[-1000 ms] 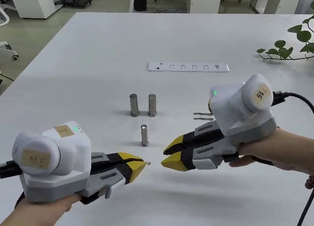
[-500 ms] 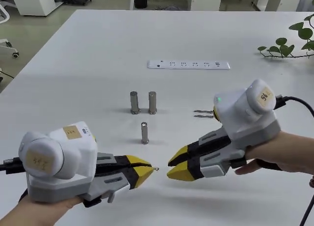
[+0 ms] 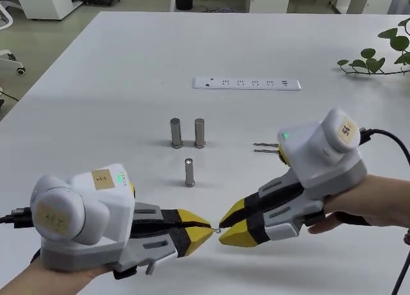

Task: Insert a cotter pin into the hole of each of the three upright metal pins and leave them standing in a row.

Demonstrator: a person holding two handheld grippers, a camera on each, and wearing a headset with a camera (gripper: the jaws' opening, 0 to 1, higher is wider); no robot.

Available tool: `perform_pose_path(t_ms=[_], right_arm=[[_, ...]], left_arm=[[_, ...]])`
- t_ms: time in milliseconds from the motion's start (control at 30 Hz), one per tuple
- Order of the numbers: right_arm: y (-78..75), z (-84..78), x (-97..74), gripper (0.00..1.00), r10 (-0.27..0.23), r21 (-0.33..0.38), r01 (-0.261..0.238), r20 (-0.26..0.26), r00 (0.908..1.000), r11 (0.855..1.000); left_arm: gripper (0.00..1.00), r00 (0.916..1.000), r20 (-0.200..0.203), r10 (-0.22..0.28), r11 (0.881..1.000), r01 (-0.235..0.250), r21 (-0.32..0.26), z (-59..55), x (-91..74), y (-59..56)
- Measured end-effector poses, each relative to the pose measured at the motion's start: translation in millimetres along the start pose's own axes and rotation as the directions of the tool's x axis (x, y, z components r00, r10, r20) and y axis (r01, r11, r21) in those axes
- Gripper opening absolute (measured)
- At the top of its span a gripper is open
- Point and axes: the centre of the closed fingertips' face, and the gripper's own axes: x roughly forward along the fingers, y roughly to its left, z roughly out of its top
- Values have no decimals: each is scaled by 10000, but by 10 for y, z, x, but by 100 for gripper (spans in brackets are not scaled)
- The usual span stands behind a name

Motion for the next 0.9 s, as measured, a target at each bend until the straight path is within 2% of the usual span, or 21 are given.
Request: perform_pose_path(t_ms=[167, 533, 733, 900], right_arm=[[19, 2, 8, 6, 104, -96, -104, -16, 9999, 9999], [47, -8, 1, 0, 222, -252, -226, -141, 9997, 9994], [47, -9, -5, 0, 113, -722, -136, -326, 9994, 9973], [44, -20, 4, 0, -96, -1442, -8, -711, 9974, 9896]], left_arm=[[0, 9996, 109, -269, 9996, 269, 41, 37, 5, -56], [0, 9993, 108, -350, 9994, 351, -82, 25, 17, -99], [0, 9993, 244, -281, 9992, 288, -263, 46, 20, -86], [0, 9994, 247, -260, 9988, 270, -409, 39, 27, -75]])
